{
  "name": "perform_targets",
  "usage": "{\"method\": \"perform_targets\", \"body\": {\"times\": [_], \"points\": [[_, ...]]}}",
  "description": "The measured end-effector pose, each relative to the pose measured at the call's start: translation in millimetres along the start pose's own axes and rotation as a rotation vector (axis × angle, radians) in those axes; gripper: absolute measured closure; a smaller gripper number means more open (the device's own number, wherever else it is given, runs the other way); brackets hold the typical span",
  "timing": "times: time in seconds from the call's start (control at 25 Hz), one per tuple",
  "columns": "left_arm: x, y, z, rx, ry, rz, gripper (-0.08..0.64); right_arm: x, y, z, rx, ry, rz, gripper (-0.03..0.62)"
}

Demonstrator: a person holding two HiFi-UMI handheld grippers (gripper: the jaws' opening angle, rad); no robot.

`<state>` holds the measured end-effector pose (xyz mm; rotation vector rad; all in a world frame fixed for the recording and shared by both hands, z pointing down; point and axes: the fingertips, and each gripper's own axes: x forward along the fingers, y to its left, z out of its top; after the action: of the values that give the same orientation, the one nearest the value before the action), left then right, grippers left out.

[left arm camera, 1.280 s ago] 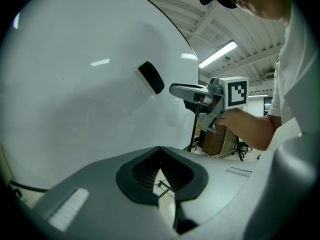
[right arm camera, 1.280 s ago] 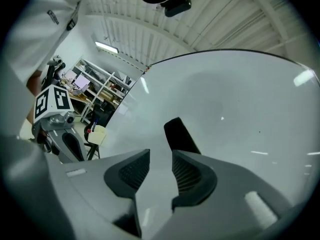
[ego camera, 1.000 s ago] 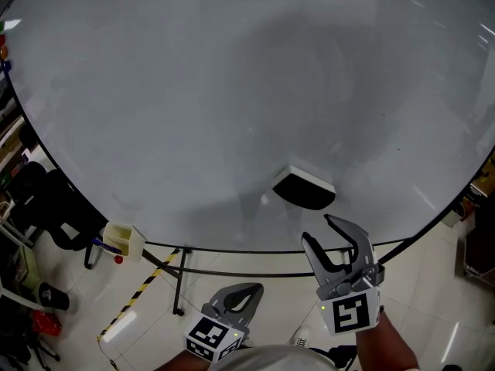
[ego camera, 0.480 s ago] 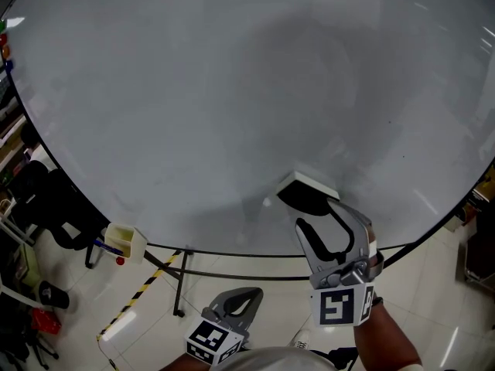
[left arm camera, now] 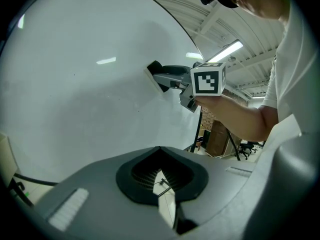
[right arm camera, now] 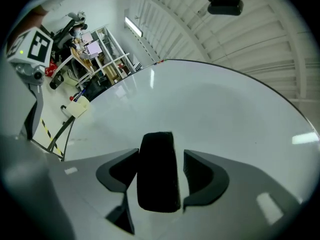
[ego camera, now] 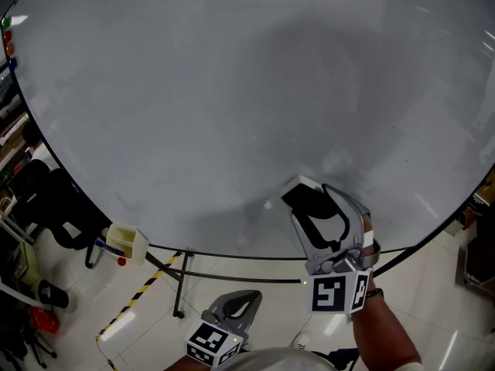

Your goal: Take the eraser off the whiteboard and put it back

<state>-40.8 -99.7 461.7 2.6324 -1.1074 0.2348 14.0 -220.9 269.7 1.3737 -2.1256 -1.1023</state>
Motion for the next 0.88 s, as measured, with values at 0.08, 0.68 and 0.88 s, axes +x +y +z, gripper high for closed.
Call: {"method": "perform_targets", "body": {"times": [0.08,0.68,0.88], "points": [[-0.2,0.0,-0.2,0.000,0.000,-0.001,0.544,2.8,0.0,-0.7,-0.012,0.006,-0.006,0.325],[0.4,-1.5,-0.4,-0.010,-0.001,-0.011,0.543,9.4,1.3,-0.2,-0.028,0.037,-0.017,0.359],[-2.6,1.9,0.0,-0.013,-0.007,0.001,0.543,5.2,1.1,0.3,-0.002,0.035,-0.009,0.362]]}}
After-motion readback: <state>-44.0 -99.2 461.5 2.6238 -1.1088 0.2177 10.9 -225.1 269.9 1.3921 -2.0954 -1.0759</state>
